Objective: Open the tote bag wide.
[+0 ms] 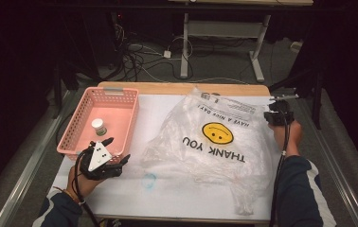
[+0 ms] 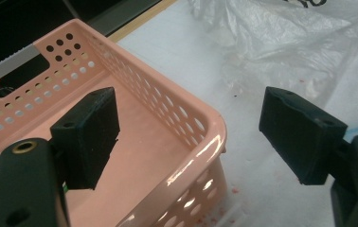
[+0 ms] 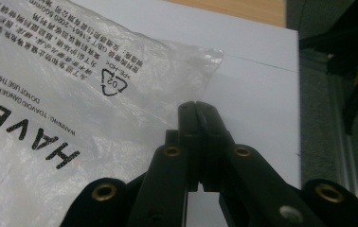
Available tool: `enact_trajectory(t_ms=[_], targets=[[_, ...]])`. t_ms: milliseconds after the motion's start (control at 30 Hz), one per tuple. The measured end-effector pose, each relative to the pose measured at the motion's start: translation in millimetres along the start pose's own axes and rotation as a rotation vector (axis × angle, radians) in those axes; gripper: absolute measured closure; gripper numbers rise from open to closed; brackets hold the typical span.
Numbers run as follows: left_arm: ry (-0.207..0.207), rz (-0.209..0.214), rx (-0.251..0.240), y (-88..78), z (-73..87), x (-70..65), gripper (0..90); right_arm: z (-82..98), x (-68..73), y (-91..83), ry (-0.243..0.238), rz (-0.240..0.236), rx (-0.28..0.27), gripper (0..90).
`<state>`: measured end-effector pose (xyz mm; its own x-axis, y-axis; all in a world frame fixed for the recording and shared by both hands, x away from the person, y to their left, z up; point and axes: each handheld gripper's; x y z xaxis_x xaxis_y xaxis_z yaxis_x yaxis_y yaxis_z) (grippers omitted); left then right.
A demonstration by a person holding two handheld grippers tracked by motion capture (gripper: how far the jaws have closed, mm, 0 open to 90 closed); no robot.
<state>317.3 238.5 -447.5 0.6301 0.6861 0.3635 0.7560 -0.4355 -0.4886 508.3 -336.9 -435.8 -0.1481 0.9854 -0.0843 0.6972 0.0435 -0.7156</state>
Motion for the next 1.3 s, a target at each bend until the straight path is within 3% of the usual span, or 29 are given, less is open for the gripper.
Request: enact_trajectory(t_ms=[67,100,267,600,667,733,800,867,967,1067,1200,1233,1300], targets=[[-0.002,-0.001,0.0,-0.1,0.2,0.0,20.7,3.5,-1.4,-2.9,-0.013,0.009,0.01,90.0],[-0.002,0.0,0.002,0.0,0.3,0.0,20.6,12.0,-7.8,-10.6,0.011,-0.02,0.009,90.0],[0.012,0.004,0.009,-0.2,-0.4,-1.7,20.6,27.2,-11.8,-26.7,-0.01,-0.014,-0.011,90.0],[0.024,0.005,0.02,-2.2,0.2,-4.0,20.6,61.4,1.5,-60.9,-0.081,-0.074,-0.032,90.0],[0.021,0.004,0.019,-2.6,0.4,-4.0,20.6,65.9,5.1,-66.9,-0.091,-0.096,-0.031,83.3],[0.021,0.004,0.021,-3.2,0.5,-4.0,20.6,67.1,6.7,-69.8,-0.098,-0.093,-0.034,82.2],[0.024,0.004,0.02,-3.9,0.3,-4.9,20.6,68.5,11.9,-80.7,-0.121,-0.107,-0.079,71.4],[0.026,0.005,0.02,-4.1,0.3,-5.1,20.6,67.9,18.6,-92.2,-0.137,-0.149,-0.125,68.6],[0.029,0.003,0.022,-4.0,0.3,-5.5,20.6,66.5,40.3,-113.0,-0.208,-0.237,-0.201,61.5],[0.03,0.003,0.024,-3.6,0.0,-5.6,20.6,66.6,73.9,-131.3,-0.286,-0.367,-0.252,55.2],[0.034,0.004,0.023,-4.1,-0.4,-6.6,20.6,73.7,123.2,-140.7,-0.404,-0.504,-0.25,46.4],[0.034,0.004,0.024,-4.2,-0.2,-6.6,20.6,73.7,123.2,-140.7,-0.404,-0.504,-0.25,46.4],[0.033,0.006,0.023,-4.0,0.2,-6.6,20.6,78.6,146.3,-139.8,-0.454,-0.565,-0.224,41.1]])
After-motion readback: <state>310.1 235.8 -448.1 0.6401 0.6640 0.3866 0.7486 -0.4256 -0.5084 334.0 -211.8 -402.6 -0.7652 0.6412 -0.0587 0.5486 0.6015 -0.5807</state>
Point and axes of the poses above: each handheld gripper's, and its own axes: y roughly forward along the jaws, z roughly out of its underside, x roughly to its left, and after that the axes turned 5 degrees about y, right-handed
